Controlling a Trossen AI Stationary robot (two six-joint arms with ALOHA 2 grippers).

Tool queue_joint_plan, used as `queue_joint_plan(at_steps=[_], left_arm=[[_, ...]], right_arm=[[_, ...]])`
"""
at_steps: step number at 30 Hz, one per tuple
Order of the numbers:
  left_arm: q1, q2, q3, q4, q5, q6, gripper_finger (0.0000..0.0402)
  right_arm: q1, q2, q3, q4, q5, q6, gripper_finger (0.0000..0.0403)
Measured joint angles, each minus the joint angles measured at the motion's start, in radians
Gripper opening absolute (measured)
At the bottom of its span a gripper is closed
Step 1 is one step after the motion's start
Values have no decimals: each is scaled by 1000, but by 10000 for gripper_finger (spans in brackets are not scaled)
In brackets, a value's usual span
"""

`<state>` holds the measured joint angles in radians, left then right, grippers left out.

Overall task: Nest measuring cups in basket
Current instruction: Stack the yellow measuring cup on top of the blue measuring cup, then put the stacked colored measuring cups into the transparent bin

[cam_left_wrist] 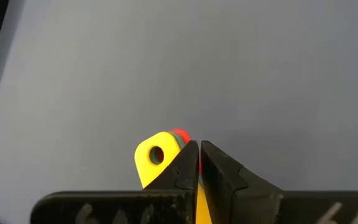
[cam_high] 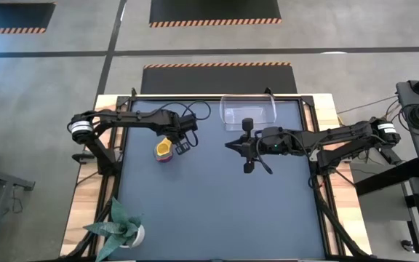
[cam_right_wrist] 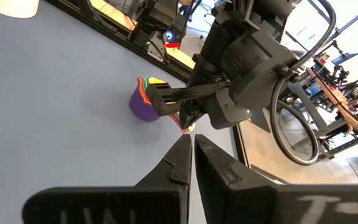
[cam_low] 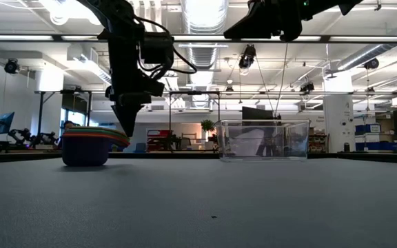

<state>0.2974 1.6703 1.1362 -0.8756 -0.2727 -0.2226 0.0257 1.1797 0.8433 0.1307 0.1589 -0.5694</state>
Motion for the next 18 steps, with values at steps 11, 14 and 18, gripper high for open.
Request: queue_joint_plan(at_steps=[11, 14, 18], left_arm=[[-1, 0, 2, -2, 0, 0, 0], [-6, -4, 26, -6, 3, 0, 0], [-28, -28, 72, -5, 41, 50, 0]], right_arm=[[0, 0, 0, 0, 0, 0, 9], [0, 0, 0, 0, 0, 0, 9], [0, 0, 0, -5, 0, 0, 9]])
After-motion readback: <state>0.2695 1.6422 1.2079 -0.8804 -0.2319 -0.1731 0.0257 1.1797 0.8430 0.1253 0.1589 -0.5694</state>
